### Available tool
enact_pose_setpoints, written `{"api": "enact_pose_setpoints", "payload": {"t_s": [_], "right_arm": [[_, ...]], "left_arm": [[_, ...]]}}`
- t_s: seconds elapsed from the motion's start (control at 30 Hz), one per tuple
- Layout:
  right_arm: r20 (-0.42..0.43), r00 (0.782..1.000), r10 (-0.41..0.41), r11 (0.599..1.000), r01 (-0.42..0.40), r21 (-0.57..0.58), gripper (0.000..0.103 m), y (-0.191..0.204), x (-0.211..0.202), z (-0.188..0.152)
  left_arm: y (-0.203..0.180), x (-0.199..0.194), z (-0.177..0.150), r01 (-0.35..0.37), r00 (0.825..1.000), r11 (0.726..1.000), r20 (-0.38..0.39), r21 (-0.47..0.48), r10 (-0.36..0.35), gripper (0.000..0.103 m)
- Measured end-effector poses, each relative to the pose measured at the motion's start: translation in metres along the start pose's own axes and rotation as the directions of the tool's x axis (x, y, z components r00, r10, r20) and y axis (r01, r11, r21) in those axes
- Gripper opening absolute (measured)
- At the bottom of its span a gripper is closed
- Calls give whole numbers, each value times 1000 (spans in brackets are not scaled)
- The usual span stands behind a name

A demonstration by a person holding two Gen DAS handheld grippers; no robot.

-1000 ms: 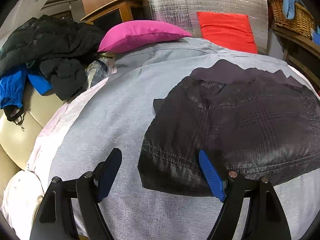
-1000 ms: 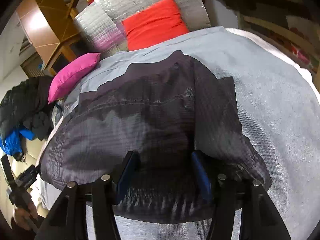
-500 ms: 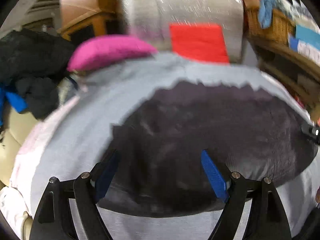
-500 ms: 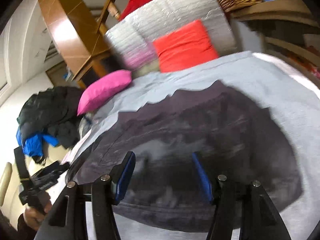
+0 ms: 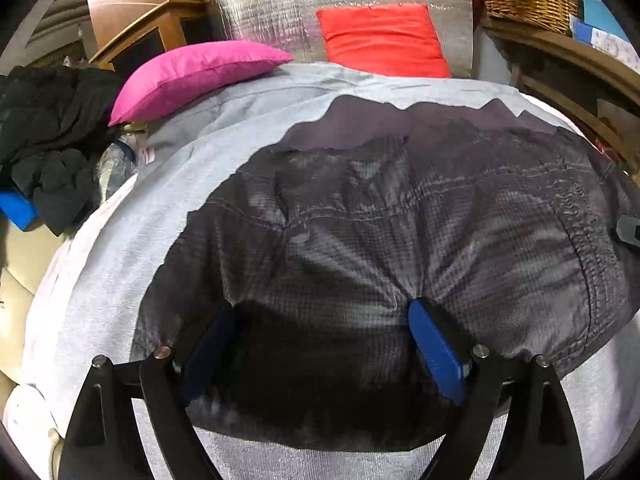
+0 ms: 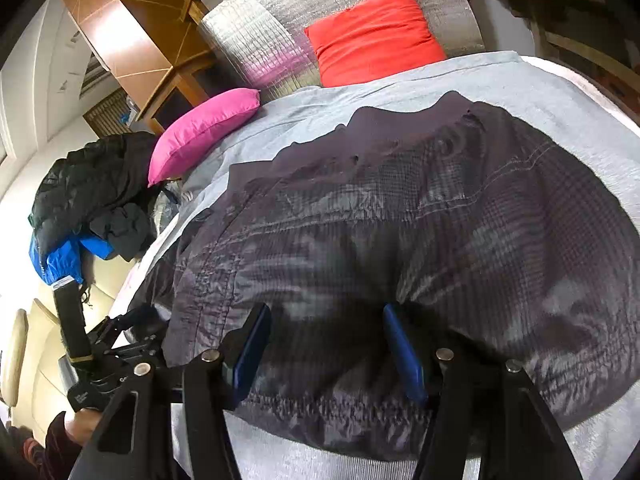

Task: Fold large clothes

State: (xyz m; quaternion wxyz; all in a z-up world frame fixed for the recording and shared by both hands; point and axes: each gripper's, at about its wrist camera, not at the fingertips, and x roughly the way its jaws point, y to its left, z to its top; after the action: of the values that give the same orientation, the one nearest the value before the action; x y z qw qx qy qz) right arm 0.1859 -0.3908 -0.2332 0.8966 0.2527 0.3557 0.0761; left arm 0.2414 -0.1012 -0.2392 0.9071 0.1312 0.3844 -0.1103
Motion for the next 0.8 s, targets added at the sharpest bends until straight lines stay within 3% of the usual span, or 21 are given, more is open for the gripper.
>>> {"api": "enact_pose_setpoints", "payload": {"t_s": [0.23, 0.27, 0.37, 0.8], "right_arm": [[145, 989, 8, 998, 1, -60, 63, 10, -36, -1], [129, 992, -2, 998, 10, -61, 63, 10, -33, -1], [-31, 996, -78, 996, 77, -37, 63, -1, 6, -7], [-28, 998, -64, 997, 63, -52, 65, 2, -1, -9]], "left_arm": [[-5, -8, -3, -40, 999, 998, 36, 42, 39, 89], [-5, -7, -3, -40, 999, 998, 36, 41, 39, 89], [-6, -7, -2, -42, 998, 998, 40, 43, 40, 89], [-6, -6, -3, -48, 998, 998, 46, 47, 46, 89]]}}
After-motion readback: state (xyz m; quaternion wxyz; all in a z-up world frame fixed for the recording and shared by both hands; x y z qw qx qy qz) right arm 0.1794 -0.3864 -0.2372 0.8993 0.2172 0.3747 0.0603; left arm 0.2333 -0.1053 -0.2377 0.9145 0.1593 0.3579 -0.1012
